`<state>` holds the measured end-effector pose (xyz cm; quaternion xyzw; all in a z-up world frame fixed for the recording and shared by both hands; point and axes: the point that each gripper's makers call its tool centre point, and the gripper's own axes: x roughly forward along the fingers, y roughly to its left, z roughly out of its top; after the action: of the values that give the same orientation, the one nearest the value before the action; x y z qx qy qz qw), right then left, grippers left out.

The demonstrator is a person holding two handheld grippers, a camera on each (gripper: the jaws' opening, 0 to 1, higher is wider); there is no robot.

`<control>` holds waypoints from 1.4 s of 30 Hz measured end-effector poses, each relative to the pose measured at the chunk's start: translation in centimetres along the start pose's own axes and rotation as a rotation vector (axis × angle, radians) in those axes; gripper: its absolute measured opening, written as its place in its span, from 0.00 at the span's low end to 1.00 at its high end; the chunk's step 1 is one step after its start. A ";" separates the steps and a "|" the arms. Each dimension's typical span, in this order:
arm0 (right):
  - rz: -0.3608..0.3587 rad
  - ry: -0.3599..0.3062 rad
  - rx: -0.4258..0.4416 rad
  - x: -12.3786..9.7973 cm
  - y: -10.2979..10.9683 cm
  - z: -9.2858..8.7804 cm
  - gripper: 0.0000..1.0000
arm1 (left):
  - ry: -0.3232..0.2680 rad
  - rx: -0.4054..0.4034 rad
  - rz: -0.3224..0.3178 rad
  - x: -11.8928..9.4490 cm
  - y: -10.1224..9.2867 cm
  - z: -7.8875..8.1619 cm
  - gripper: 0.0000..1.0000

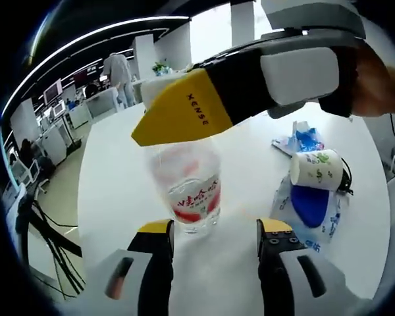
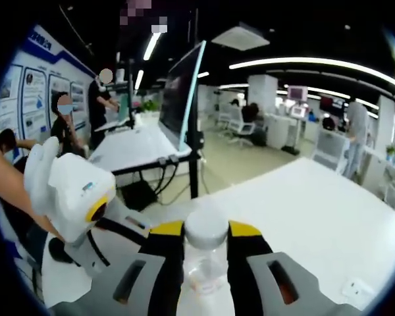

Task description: Arrange the tabletop items into an orderly group along one side of the table until the central work area is clear of visible clutter.

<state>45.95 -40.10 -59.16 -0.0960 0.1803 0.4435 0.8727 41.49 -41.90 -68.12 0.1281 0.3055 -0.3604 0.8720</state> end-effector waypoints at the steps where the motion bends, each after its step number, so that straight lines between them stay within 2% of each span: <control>1: -0.003 0.001 0.001 0.0 0.0 0.0 0.20 | -0.009 -0.009 0.003 -0.2 -0.1 0.0 0.50; 7: 0.005 0.011 0.006 -0.1 -0.1 -0.1 0.20 | -0.032 -0.044 0.016 -1.2 -0.5 -0.6 0.50; 14: 0.010 0.021 0.010 -0.3 0.5 -0.2 0.20 | -0.029 -0.103 0.036 -2.2 -0.4 -2.4 0.49; 25: 0.004 0.021 -0.006 -0.5 0.7 -0.3 0.21 | -0.033 -0.101 0.035 -2.8 -0.9 -2.5 0.50; 27: 0.014 0.007 0.024 -0.6 0.9 -0.2 0.26 | -0.044 -0.106 0.034 -2.9 -1.0 -2.3 0.50; 28: 0.025 -0.034 0.052 -0.6 1.1 0.5 0.30 | -0.047 -0.107 0.032 -3.0 -1.1 -2.3 0.50; 29: 0.016 -0.043 0.063 -0.7 0.9 0.6 0.34 | -0.049 -0.108 0.031 -3.0 -1.1 -2.2 0.50; 31: -0.006 -0.014 0.029 -0.9 0.5 0.2 0.35 | -0.052 -0.111 0.030 -3.2 -1.4 -2.2 0.50; 36: -0.001 -0.014 0.032 -1.2 0.5 0.0 0.35 | -0.057 -0.140 0.026 -3.2 -1.9 -2.5 0.51; 39: -0.009 -0.037 0.012 -1.8 0.4 0.0 0.49 | -0.075 -0.164 0.025 -3.4 -2.7 -2.6 0.52; 42: -0.019 -0.032 0.018 -2.1 -0.1 -0.5 0.49 | -0.069 -0.152 0.035 -3.5 -3.5 -2.9 0.55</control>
<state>44.81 -41.83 -58.77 -0.0827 0.1696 0.4349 0.8805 35.86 -41.16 -68.21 0.0543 0.2993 -0.3252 0.8954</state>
